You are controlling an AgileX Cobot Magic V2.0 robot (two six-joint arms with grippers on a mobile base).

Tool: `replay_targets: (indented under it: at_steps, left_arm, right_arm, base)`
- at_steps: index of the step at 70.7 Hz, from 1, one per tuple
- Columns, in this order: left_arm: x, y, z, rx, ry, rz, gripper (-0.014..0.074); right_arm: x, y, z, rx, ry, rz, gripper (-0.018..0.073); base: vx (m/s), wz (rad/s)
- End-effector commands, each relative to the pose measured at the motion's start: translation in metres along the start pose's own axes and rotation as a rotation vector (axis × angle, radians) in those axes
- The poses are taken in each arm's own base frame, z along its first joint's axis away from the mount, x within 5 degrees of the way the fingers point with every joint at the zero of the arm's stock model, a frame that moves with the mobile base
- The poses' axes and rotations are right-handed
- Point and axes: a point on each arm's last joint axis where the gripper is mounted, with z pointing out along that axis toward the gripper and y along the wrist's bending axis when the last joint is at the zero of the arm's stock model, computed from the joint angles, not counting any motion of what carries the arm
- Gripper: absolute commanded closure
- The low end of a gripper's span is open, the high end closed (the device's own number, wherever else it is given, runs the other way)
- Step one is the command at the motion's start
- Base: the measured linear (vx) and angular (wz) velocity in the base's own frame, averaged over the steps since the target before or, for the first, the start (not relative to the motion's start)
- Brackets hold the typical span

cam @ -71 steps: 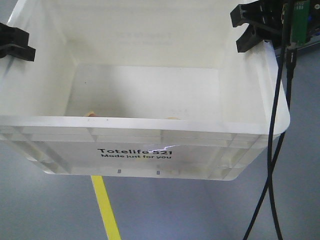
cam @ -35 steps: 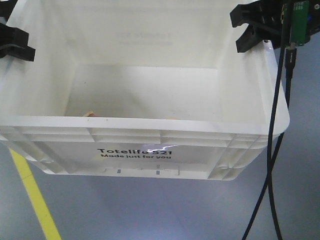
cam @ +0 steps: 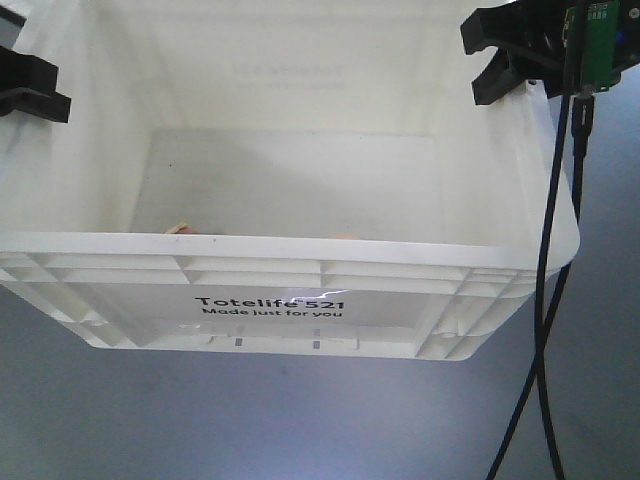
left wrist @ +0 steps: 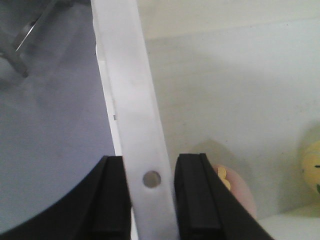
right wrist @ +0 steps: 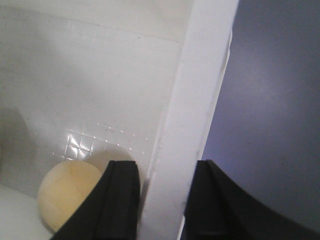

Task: Place moving items into box and shelve
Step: 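Hold the crate raised while the base drives away, then keep gripping the crate rims as the base drives alongside the blue-bin shelf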

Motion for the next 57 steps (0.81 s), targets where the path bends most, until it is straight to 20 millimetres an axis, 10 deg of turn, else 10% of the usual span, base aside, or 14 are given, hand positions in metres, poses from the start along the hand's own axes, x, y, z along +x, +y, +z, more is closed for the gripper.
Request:
replay_targets:
  at_steps: [1, 57]
  left_arm:
    - [-0.0120, -0.0100, -0.0252, 0.029, -0.176, 0.024, 0.0613]
    - [-0.0120, -0.0101, -0.0252, 0.030, -0.177, 0.023, 0.0613]
  right_arm:
    - [-0.0005, 0.0062, -0.0321, -0.029, -0.116, -0.042, 0.0571]
    - [-0.0005, 0.0063, -0.0321, -0.029, -0.116, -0.042, 0.0571]
  base:
    - [0.34, -0.61]
    - [0.31, -0.48]
